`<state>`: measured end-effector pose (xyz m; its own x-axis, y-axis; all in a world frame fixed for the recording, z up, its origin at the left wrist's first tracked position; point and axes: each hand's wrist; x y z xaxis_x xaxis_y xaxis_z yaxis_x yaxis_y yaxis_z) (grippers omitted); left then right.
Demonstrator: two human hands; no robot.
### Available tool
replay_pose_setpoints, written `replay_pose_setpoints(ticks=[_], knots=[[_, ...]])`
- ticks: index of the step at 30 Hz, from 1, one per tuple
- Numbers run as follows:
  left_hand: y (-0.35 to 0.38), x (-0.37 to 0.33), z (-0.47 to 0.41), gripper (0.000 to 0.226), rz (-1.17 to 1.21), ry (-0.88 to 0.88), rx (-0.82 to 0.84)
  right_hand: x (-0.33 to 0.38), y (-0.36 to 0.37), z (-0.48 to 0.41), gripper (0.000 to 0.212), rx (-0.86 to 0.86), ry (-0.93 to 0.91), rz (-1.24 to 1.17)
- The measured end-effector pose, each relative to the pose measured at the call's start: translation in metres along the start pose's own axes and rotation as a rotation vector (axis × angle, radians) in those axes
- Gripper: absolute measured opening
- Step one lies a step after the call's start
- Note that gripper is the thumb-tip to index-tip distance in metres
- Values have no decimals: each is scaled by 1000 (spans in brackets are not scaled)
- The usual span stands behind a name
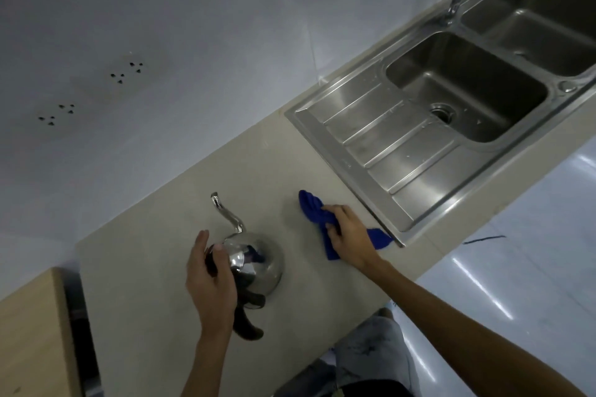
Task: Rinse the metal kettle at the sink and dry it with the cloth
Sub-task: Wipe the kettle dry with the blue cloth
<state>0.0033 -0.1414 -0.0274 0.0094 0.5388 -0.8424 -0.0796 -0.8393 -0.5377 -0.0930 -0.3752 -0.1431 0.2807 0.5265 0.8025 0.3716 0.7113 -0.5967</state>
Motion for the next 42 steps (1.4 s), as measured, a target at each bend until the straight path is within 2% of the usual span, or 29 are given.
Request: replay_pose_setpoints(ticks=[3, 6, 9, 14, 16, 21, 23, 26, 29, 33, 36, 38, 40, 42], knots=[[5, -1, 0, 43, -12, 1, 15, 24, 37, 4, 43, 39, 6, -96], [6, 3, -1, 54, -17, 6, -12, 45, 62, -3, 44, 127, 74, -169], [3, 6, -3, 57, -28, 31, 28, 64, 74, -16, 39, 200, 136, -307], [2, 7, -5, 52, -28, 88, 29, 67, 77, -28, 36, 307, 558, -928], [2, 8, -5, 50, -33, 104, 31, 63, 71, -32, 35, 363, 619, -1025], [1, 11, -6, 50, -31, 102, 31, 73, 52, -14, 31, 401, 522, -997], [2, 11, -5, 51, -20, 98, 34, 88, 50, 7, 31, 326, 417, -915], [3, 11, -5, 51, -9, 112, 45, 115, 68, 35, 35, 121, 258, -772], [3, 17, -8, 53, -14, 107, 43, 122, 82, 20, 32, 10, 251, -641], [3, 18, -8, 53, -4, 120, 37, 100, 90, -44, 32, 219, 369, -545], [4, 18, -8, 52, -3, 126, 45, 103, 86, -49, 33, 250, 355, -559], [3, 21, -8, 53, 18, 122, 58, 126, 77, -23, 28, 149, 292, -600], [3, 22, -9, 57, 25, 110, 71, 154, 72, 7, 26, -9, 109, -606], [4, 19, -10, 57, 32, 104, 87, 164, 75, 15, 27, -59, 24, -625]])
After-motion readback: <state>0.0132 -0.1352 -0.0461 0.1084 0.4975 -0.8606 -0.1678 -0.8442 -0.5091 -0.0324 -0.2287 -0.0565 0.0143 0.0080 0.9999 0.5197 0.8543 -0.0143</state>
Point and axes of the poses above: each hand's wrist, its own z-axis away from the middle knuckle, its own y-axis out of the palm, x = y × z, and after that the axes turned 2 degrees about x, right-handed
